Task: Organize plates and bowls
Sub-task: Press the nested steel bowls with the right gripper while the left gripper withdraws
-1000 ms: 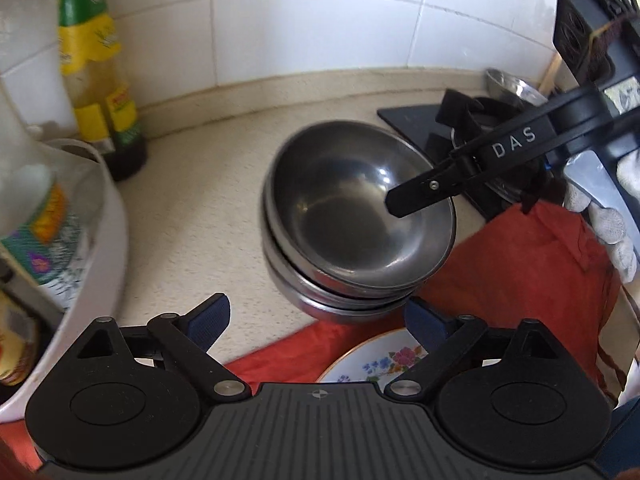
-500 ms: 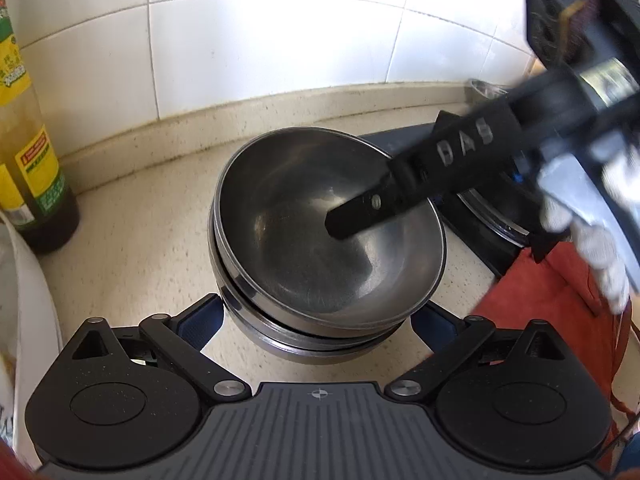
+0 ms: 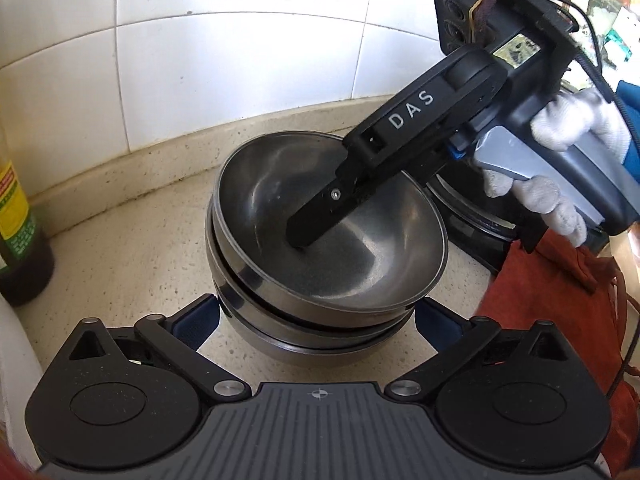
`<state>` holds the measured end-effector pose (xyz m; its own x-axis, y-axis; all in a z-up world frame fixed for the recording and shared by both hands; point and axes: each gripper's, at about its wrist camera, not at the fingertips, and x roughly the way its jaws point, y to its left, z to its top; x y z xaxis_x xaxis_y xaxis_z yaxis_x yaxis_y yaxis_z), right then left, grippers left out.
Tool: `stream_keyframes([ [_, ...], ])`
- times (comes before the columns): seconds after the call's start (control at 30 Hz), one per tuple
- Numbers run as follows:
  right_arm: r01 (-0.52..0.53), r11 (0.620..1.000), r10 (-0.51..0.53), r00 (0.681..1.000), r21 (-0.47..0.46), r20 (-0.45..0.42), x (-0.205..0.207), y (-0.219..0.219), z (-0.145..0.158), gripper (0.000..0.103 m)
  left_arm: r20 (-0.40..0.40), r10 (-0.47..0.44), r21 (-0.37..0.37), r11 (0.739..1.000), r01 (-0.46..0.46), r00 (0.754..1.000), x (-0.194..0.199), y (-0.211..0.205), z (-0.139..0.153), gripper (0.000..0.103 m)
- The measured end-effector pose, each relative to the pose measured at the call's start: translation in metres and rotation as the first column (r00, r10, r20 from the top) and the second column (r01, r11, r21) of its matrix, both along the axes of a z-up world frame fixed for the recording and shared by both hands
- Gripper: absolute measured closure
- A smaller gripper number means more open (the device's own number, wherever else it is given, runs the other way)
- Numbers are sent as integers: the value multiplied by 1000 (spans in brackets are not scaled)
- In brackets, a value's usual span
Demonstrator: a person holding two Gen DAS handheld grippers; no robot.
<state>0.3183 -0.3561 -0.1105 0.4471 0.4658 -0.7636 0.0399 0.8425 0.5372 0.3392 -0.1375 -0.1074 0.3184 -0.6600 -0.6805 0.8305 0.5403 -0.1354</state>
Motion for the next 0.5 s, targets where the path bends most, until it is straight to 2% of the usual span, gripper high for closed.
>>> stream_keyframes([
  [0.27, -28, 999, 28, 1000, 34, 2, 5, -5, -3, 44, -65, -18, -24, 1000, 17, 998, 11, 1, -10, 0],
  [0.33, -36, 998, 37, 999, 53, -6, 8, -4, -6, 40, -82, -28, -4, 1000, 28, 996, 17, -6, -15, 0],
  [0.5, -63, 996, 63, 998, 63, 2, 15, 0, -7, 37, -47, -37, 49, 998, 39, 998, 21, -23, -20, 0],
])
